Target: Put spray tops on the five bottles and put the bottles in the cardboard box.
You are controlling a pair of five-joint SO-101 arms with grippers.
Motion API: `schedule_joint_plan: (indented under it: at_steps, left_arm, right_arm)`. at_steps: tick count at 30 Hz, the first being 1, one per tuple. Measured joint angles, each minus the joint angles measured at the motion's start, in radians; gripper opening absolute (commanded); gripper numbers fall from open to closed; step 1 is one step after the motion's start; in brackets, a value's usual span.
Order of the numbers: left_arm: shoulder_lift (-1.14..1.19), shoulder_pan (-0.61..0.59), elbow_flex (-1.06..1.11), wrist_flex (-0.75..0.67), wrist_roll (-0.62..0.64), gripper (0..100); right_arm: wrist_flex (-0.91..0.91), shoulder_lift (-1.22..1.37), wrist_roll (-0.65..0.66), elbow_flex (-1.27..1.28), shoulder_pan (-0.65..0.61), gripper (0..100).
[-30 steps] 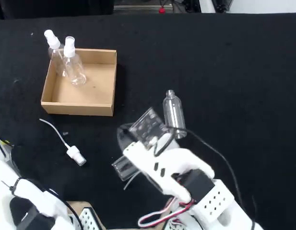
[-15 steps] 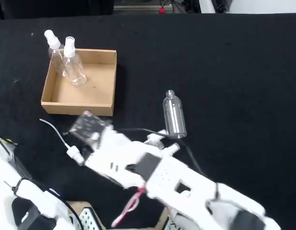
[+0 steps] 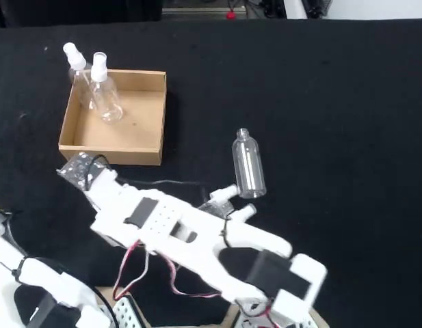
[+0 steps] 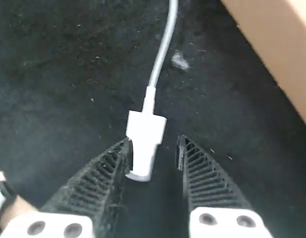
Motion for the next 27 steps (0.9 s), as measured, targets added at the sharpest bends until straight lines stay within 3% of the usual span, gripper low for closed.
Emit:
schedule_joint_plan:
  at_steps: [17,21,27]
  left_arm:
    - [0.000,-0.005,0.000,-0.002,0.000,11]
    - [0.000,-0.005,0.000,-0.002,0.000,11]
    - [0.000,-0.005,0.000,-0.002,0.000,11]
  right_arm:
    - [-0.006,0.227,-0.002,-0.135,-0.028,15.0]
    - [-0.006,0.249,-0.002,-0.150,-0.009,1.2]
    - [0.057,0.227,0.005,-0.152,0.025,1.1]
